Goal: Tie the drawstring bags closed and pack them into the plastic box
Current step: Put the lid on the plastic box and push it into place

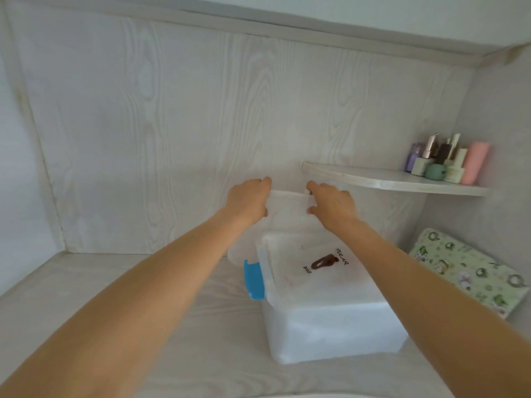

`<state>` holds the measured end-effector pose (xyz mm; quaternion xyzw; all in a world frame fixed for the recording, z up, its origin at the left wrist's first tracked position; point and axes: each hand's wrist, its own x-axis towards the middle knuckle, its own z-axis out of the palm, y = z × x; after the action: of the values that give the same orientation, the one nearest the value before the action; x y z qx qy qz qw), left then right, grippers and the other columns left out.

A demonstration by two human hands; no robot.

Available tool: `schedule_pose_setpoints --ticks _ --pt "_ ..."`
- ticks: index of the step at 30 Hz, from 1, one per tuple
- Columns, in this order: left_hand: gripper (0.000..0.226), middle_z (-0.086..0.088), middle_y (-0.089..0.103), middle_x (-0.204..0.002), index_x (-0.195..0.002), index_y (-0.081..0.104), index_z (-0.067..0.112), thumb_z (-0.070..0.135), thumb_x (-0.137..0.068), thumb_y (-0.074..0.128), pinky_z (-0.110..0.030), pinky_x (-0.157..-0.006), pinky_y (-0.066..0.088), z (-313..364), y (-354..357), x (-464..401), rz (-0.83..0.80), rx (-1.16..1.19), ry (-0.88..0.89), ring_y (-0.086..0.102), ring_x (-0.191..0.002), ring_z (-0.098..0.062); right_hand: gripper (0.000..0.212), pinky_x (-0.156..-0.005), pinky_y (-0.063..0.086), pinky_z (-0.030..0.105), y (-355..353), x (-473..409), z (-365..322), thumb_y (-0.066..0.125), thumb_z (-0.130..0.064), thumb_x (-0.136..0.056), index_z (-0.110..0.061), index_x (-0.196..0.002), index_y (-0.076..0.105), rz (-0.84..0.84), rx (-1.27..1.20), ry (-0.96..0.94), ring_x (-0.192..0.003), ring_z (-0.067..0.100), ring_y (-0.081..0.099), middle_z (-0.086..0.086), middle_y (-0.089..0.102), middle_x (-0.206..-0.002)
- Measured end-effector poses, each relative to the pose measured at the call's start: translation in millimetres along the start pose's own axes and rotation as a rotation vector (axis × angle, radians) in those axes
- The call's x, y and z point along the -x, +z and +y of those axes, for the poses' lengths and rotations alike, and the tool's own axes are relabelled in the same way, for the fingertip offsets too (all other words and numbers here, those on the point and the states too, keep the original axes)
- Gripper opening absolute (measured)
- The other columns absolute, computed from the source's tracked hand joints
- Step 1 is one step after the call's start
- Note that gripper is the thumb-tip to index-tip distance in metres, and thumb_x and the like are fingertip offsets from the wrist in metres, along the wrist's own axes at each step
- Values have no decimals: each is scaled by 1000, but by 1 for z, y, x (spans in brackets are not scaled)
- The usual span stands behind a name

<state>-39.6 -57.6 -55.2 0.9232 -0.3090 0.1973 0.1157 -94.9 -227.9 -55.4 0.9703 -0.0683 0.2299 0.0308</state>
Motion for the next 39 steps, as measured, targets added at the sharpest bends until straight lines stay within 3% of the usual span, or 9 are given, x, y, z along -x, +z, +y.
schedule_pose_setpoints --ticks 4,9,15,20,23,27,32,35,39 --pt "28 -15 58 -112 -111 49 8 10 -85 59 -36 -72 41 20 -27 15 58 46 3 55 -103 -31 27 -86 33 34 -25 13 7 46 -3 -93 -18 -115 51 77 13 23 -104 28 54 7 59 -113" --pt "25 -18 58 -112 -110 55 5 2 -86 55 -41 -85 46 32 -45 19 84 209 -31 54 -106 -33 54 -83 36 35 -42 22 8 43 12 -85 -22 -126 48 154 31 1 -106 30 53 8 56 -113" --pt "26 -14 55 -113 -115 50 7 3 -90 47 -44 -87 43 43 -48 20 126 124 -18 51 -108 -32 49 -75 33 33 -48 30 15 41 5 -91 -24 -130 46 191 13 18 -100 32 54 10 56 -110" --pt "22 -7 55 -107 -111 47 9 2 -90 45 -34 -72 36 62 -42 43 257 -52 27 51 -98 -26 30 -81 35 35 -44 59 28 32 -19 -101 -17 -128 45 210 -41 26 -101 31 51 10 54 -110" --pt "19 -9 59 -98 -107 47 7 3 -88 46 -32 -61 34 72 -40 59 277 -98 40 55 -86 -26 38 -100 33 48 -35 76 39 32 -38 -100 -20 -131 43 132 -74 118 -120 31 42 11 49 -123" --pt "20 -12 62 -90 -109 43 4 3 -88 46 -34 -56 33 83 -47 71 223 -167 46 60 -77 -31 61 -103 31 56 -32 89 51 33 -60 -91 -21 -138 34 13 -232 297 -132 36 27 13 34 -139" --pt "28 -7 61 -85 -110 42 6 3 -86 55 -32 -55 35 100 -33 93 188 -281 92 61 -74 -28 57 -101 34 45 -30 114 56 42 -50 -93 -14 -136 37 -32 -298 270 -128 37 29 15 30 -138" --pt "25 -5 51 -77 -109 44 6 4 -86 55 -32 -56 34 106 -27 100 135 -263 117 50 -64 -25 57 -99 36 44 -25 133 58 49 -48 -91 -14 -135 40 -7 -316 268 -127 35 27 12 31 -136" --pt "25 -11 60 -95 -111 44 8 6 -87 52 -33 -59 35 107 -34 105 131 -242 101 60 -82 -32 44 -98 35 45 -29 142 59 48 -30 -96 -12 -135 41 86 -331 277 -126 38 29 14 35 -138"
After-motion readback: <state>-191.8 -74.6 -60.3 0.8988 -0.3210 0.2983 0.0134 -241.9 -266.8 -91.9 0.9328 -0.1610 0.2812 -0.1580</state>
